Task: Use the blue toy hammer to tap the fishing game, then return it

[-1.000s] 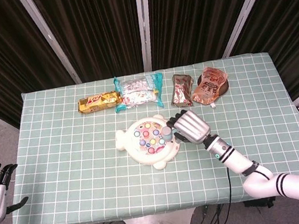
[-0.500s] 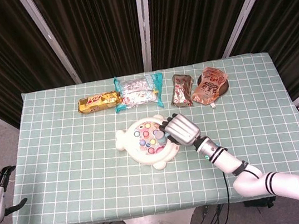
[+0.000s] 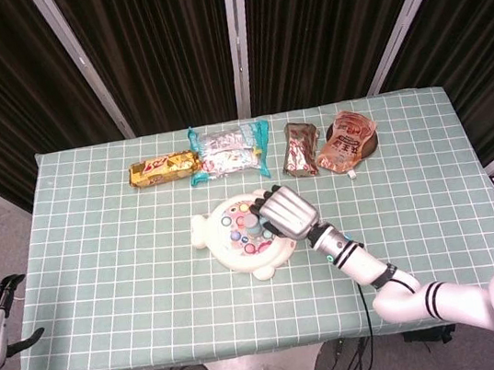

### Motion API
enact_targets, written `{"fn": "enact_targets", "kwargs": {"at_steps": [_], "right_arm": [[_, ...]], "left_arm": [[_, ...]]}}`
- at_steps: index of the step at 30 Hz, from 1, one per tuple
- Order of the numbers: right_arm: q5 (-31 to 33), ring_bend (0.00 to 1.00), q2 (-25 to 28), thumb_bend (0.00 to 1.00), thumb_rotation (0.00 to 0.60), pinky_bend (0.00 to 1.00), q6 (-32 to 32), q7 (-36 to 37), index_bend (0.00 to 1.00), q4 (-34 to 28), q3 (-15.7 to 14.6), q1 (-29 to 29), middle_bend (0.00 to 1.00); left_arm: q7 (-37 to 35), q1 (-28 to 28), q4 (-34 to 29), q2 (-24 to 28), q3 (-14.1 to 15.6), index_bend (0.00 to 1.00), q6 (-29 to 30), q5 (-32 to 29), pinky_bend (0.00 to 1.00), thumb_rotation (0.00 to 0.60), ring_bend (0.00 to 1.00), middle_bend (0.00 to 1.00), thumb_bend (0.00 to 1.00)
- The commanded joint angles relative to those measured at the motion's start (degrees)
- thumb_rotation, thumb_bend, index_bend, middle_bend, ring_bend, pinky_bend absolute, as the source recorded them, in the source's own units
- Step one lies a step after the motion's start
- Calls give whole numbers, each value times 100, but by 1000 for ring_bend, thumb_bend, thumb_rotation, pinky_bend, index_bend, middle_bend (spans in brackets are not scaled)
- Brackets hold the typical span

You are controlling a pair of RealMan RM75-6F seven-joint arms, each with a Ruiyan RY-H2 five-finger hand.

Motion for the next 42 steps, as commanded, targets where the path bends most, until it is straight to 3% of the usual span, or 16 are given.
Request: {"fn": "enact_targets", "kwargs": {"at_steps": [1, 15, 30, 42], "right_arm": [[18, 544, -126, 508, 600, 645, -76, -78, 718, 141, -45, 70, 617], [102, 542, 107, 508, 600, 645, 160, -87, 718, -253, 163, 102, 617], [333, 541, -538, 508, 600, 645, -387, -349, 717, 412, 111, 546, 617], [504, 541, -105, 508, 600, 645, 1, -279, 717, 167, 226, 285, 617]], "left_arm": [[-19, 2, 15, -11, 4, 143, -2, 3, 30, 600, 47, 140, 0], [-74, 49, 53, -27, 0, 142, 108, 56, 30, 600, 47, 141, 0], [-110, 71, 97, -47, 0, 142, 78, 15, 30, 600, 48, 140, 0], [-95, 87, 65, -32, -5, 142, 153, 75, 30, 600, 48, 140, 0]]}}
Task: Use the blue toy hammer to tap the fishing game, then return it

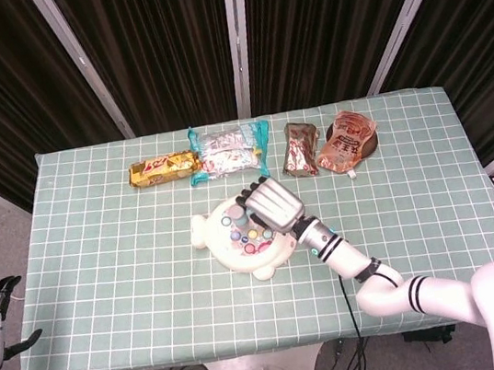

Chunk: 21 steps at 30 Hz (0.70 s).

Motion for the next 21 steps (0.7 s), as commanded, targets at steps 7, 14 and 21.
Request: {"fn": "enact_targets", "kwargs": {"at_steps": [7, 14, 21], "right_arm": [[172, 541, -44, 508, 600, 646, -107, 190, 717, 321, -122, -127, 617], [148, 542, -179, 508, 600, 646, -225, 233, 717, 584, -229, -100, 617], [45, 541, -89, 507, 600, 646, 49, 323, 717, 441, -177, -165, 616]], "left_arm": [[37, -11, -16, 3, 0, 142, -33, -8, 30, 600, 48, 141, 0], [31, 8, -9, -4, 12, 142, -50, -36, 30, 600, 47, 141, 0], [8, 12, 16, -11, 8, 142, -31, -19, 30, 600, 47, 140, 0]]}}
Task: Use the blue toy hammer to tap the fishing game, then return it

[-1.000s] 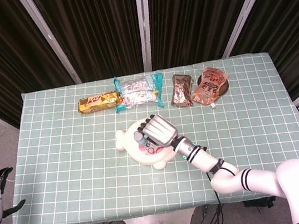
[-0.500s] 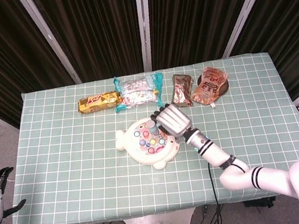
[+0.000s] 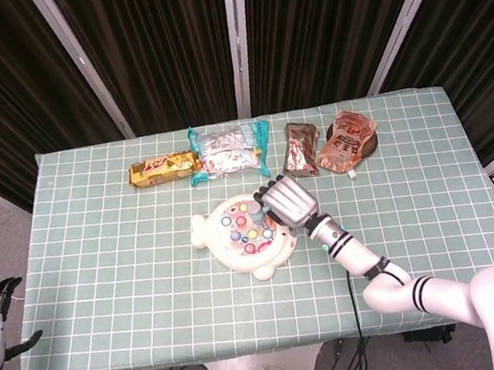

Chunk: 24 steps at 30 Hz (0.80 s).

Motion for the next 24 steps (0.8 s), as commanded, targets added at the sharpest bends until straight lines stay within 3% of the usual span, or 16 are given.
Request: {"fn": "enact_targets", "kwargs": {"at_steps": [1, 7, 12, 24], "right_arm": [[-86, 541, 119, 507, 600, 646, 247, 134, 717, -176, 68, -73, 616], [-118, 542, 533, 507, 600, 646, 641, 253, 716, -475, 40, -400, 617], [-108, 541, 760, 508, 600, 647, 769, 520, 716, -396, -181, -756, 616], [-190, 525, 249, 501, 600, 603, 651, 1722, 674, 1002, -582, -1233, 606]], "left_arm": [[-5, 1, -3, 9, -7, 142, 24, 18, 30, 600, 47, 140, 0], [-14, 3, 3, 4, -6, 142, 60, 58, 30, 600, 48, 141, 0], [-2, 1, -13, 0, -2, 142, 55, 67, 30, 600, 48, 140, 0], [99, -25, -108, 33, 6, 141, 37, 99, 30, 600, 47, 140, 0]]}}
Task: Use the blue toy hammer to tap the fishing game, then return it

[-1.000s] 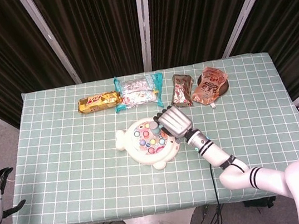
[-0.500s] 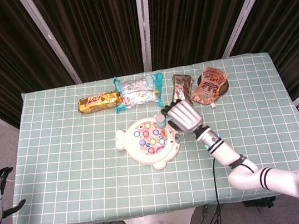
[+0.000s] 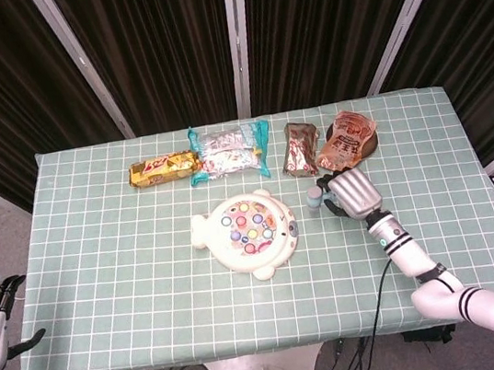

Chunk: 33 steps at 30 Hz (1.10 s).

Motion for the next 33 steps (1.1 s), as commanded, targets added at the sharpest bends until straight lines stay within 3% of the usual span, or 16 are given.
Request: {"fn": "enact_targets", "kwargs": {"at_steps": [1, 7, 22, 33], "right_arm": [[-88, 521, -276, 500, 600, 600, -66, 400, 670, 480, -121, -115, 603], [-194, 481, -495, 477, 600, 548, -64, 856, 620, 887, -171, -201, 561], [-297, 299, -526, 407, 600, 403, -104, 1099, 286, 890, -224, -388, 410], [-322, 254, -385, 406, 600, 374, -62, 984, 207, 625, -197, -484, 369]], "left_arm": [[17, 4, -24, 10, 4, 141, 2, -2, 30, 600, 47, 140, 0], [52, 9, -53, 22, 6, 141, -2, -15, 30, 600, 48, 141, 0], [63, -34, -45, 6, -1, 141, -51, -8, 30, 600, 48, 140, 0], [51, -44, -25, 5, -7, 141, -40, 2, 30, 600, 47, 141, 0]]}}
